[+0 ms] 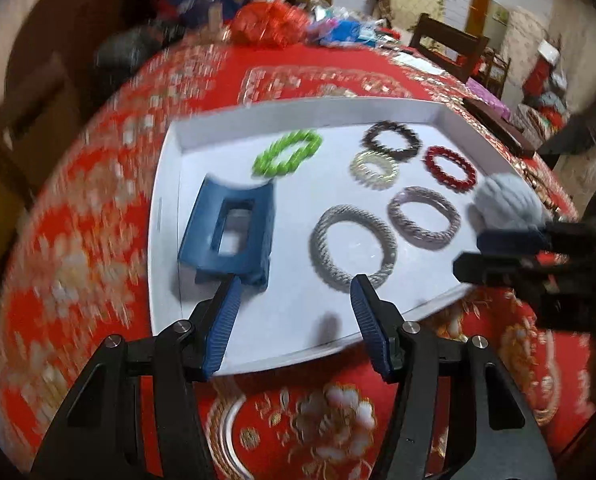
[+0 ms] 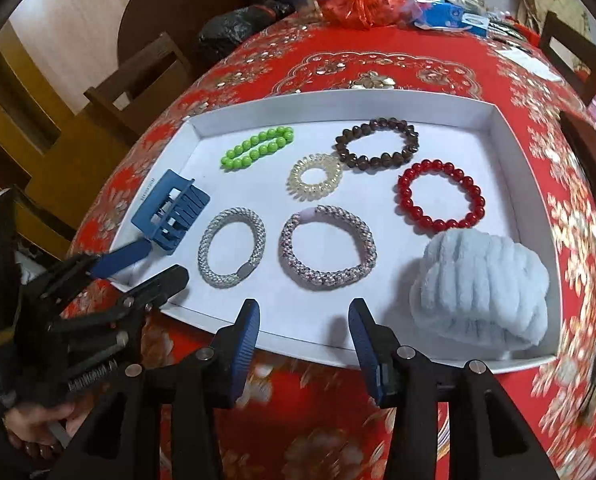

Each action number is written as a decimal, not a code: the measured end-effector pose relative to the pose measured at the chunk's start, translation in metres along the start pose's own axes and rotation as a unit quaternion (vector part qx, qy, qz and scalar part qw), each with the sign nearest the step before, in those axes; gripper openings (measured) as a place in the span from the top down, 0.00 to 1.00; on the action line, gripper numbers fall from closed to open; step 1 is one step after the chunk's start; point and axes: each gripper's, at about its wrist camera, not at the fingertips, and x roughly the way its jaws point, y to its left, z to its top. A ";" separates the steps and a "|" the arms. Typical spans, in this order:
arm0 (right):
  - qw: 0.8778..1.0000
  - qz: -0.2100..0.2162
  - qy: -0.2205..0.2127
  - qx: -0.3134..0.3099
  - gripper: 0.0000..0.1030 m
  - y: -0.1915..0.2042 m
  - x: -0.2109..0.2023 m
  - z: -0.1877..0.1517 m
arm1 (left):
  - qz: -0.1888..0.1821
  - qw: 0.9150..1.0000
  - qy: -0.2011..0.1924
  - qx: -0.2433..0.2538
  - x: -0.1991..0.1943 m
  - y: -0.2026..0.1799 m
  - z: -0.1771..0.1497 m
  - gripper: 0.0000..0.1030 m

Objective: Organize jewelry

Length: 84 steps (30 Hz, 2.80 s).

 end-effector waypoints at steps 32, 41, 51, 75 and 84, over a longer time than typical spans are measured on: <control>0.930 -0.258 -0.263 0.004 0.00 0.096 -0.149 -0.145 | 0.026 0.973 -0.224 0.055 -0.193 -0.012 -0.101 0.00; 0.958 -0.133 -0.251 0.040 0.00 0.077 -0.154 -0.149 | -0.006 0.997 -0.072 -0.024 -0.173 -0.001 -0.081 0.00; 0.970 -0.156 -0.184 0.022 0.00 0.065 -0.135 -0.135 | 0.073 0.997 -0.036 -0.006 -0.155 -0.024 -0.076 0.00; 0.969 -0.163 -0.178 0.052 0.00 0.055 -0.125 -0.135 | 0.077 0.997 -0.014 0.005 -0.122 -0.034 -0.072 0.00; 0.970 -0.161 -0.174 0.049 0.00 0.057 -0.123 -0.135 | 0.077 0.997 -0.014 0.006 -0.122 -0.034 -0.073 0.00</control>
